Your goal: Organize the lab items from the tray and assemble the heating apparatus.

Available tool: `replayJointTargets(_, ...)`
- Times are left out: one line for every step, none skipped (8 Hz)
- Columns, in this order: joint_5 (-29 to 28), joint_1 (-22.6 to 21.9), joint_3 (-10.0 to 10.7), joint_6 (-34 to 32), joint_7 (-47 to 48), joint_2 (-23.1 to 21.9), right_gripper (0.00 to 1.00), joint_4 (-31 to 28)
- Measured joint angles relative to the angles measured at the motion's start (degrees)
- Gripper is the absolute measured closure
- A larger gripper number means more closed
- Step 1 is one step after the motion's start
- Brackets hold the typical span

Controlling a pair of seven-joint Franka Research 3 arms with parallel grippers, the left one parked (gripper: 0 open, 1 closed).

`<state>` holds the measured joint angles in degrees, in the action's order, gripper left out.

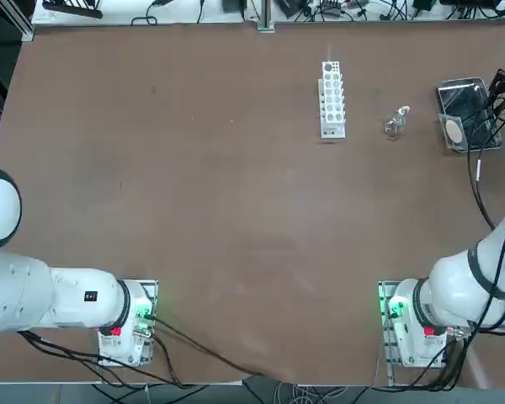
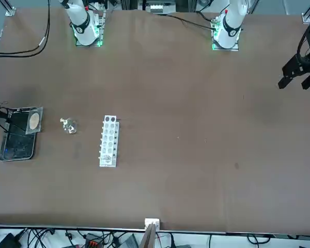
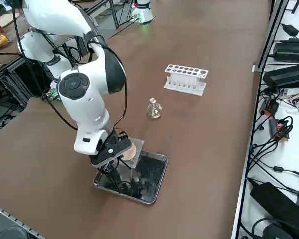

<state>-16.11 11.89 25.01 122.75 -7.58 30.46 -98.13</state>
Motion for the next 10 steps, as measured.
replayJointTargets(0.0,0.0,0.0,0.0,0.0,0.0,0.62,0.1)
replayJointTargets(0.0,0.0,0.0,0.1,0.0,0.0,0.62,0.1)
replayJointTargets(0.0,0.0,0.0,0.4,0.0,0.0,0.62,0.1)
replayJointTargets(0.0,0.0,0.0,0.8,0.0,0.0,0.63,0.1)
replayJointTargets(0.0,0.0,0.0,1.0,0.0,0.0,0.64,0.1)
replayJointTargets(0.0,0.0,-0.1,1.0,0.0,0.0,0.69,0.1)
replayJointTargets(0.0,-0.1,-0.1,1.0,0.0,0.0,0.73,0.1)
replayJointTargets(0.0,-0.1,-0.1,1.0,0.0,0.0,0.78,0.2)
replayJointTargets(-0.1,-0.1,-0.2,1.0,0.0,0.0,0.85,0.2)
replayJointTargets(-0.6,-0.1,-0.3,1.0,0.0,0.0,0.92,0.3)
